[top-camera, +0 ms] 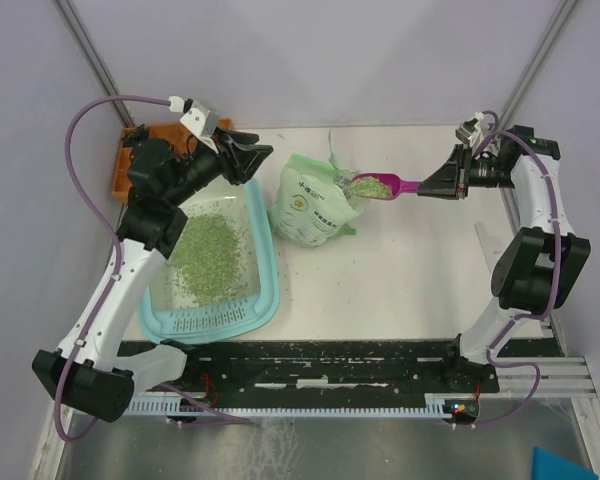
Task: Fill the litter box with clean litter
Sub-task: 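Scoop the cat litter from the cat litter bag, then pour the cat litter into the litter box.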
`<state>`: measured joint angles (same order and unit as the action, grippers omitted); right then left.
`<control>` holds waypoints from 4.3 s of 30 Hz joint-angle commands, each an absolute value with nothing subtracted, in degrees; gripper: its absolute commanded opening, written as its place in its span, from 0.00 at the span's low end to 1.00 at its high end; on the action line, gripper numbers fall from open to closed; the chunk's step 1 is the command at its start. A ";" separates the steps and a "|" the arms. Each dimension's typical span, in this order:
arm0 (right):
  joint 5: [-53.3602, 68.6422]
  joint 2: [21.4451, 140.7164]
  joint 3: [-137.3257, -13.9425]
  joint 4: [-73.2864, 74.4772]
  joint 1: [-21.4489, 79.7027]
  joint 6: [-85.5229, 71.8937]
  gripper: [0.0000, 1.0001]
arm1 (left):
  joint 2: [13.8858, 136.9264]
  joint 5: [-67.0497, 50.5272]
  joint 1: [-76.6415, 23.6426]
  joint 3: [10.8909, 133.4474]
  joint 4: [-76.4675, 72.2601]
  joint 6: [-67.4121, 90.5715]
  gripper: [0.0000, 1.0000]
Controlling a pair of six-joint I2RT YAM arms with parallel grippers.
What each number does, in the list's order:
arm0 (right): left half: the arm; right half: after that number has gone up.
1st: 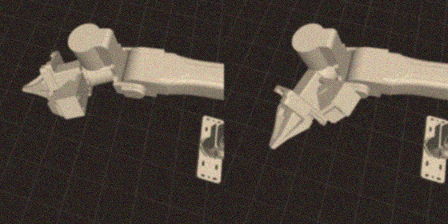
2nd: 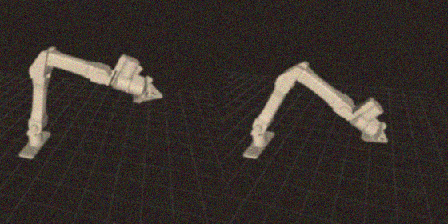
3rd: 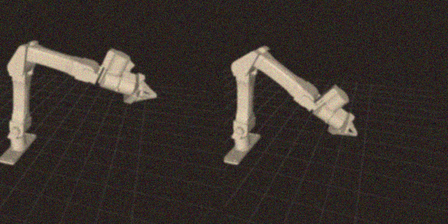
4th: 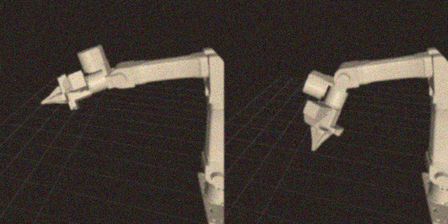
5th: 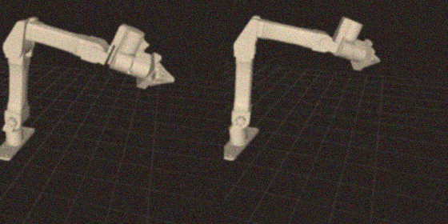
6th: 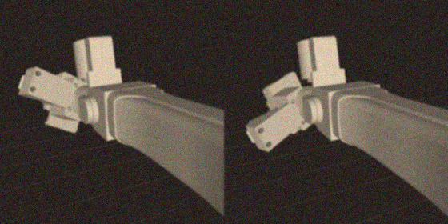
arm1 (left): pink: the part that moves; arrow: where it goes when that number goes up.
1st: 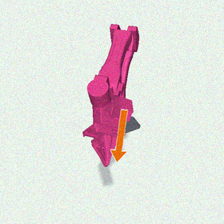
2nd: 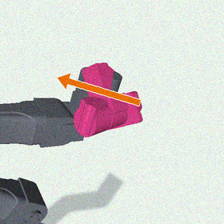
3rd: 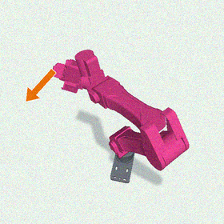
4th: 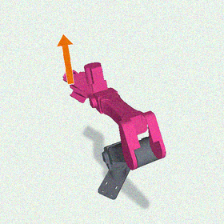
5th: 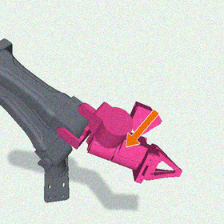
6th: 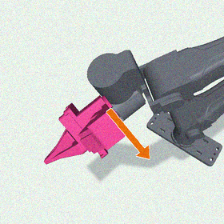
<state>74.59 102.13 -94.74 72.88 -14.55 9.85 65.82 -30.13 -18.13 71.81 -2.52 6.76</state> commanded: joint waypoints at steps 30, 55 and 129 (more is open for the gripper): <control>85.56 102.12 -107.63 82.38 -15.78 2.41 0.02 | 60.19 -23.47 -18.36 72.68 0.54 5.18 0.52; 81.84 99.04 -111.81 69.27 -5.38 -14.17 0.02 | 60.27 -21.60 -18.37 73.34 1.43 4.55 0.52; 30.87 127.10 -156.70 54.97 40.43 4.98 0.02 | 42.43 20.98 -18.37 63.78 11.26 0.97 0.58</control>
